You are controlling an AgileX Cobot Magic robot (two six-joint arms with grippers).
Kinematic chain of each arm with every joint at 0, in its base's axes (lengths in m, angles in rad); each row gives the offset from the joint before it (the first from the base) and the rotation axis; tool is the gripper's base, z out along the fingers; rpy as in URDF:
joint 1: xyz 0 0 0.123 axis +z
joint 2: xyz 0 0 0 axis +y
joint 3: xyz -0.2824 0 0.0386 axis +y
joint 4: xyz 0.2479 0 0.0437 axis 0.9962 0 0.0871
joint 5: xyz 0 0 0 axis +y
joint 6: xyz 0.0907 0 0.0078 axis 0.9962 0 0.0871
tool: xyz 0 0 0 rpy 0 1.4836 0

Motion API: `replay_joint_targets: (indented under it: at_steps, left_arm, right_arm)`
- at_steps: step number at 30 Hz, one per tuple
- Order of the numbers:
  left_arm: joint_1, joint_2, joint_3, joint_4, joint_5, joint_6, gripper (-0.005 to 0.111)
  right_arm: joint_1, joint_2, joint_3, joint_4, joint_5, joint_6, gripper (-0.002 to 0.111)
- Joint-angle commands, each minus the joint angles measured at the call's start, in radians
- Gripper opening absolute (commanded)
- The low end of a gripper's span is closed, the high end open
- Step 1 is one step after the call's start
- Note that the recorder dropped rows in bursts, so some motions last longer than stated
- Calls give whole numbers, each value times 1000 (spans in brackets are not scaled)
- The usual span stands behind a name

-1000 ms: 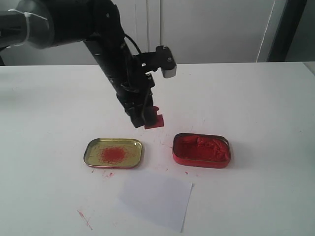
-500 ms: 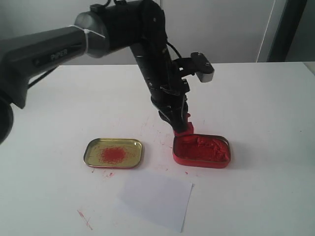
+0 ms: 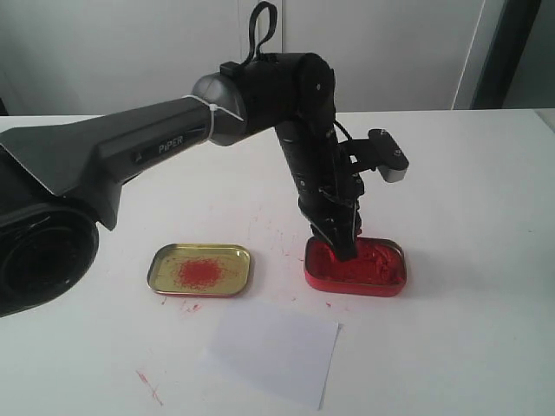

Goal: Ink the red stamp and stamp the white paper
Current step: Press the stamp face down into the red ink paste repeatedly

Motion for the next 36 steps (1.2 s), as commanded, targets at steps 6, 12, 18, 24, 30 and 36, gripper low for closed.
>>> replay_joint_targets:
  at_steps: [6, 12, 18, 24, 30, 36]
  left_arm:
    - [-4, 40, -8, 18, -32, 8, 0]
    - [-2, 53, -8, 39, -69, 8, 0]
    - [-2, 55, -8, 39, -91, 8, 0]
    - [0, 75, -8, 39, -81, 7, 0]
    - [10, 102, -8, 39, -49, 7, 0]
    - [15, 144, -8, 39, -43, 9, 0]
  right_arm:
    - [-2, -4, 6, 0, -16, 3, 0]
    - [-2, -4, 6, 0, -16, 3, 0]
    - [-2, -4, 6, 0, -16, 3, 0]
    - [-2, -4, 6, 0, -16, 3, 0]
    - [-2, -4, 6, 0, -16, 3, 0]
    - [-2, -4, 6, 0, -16, 3, 0]
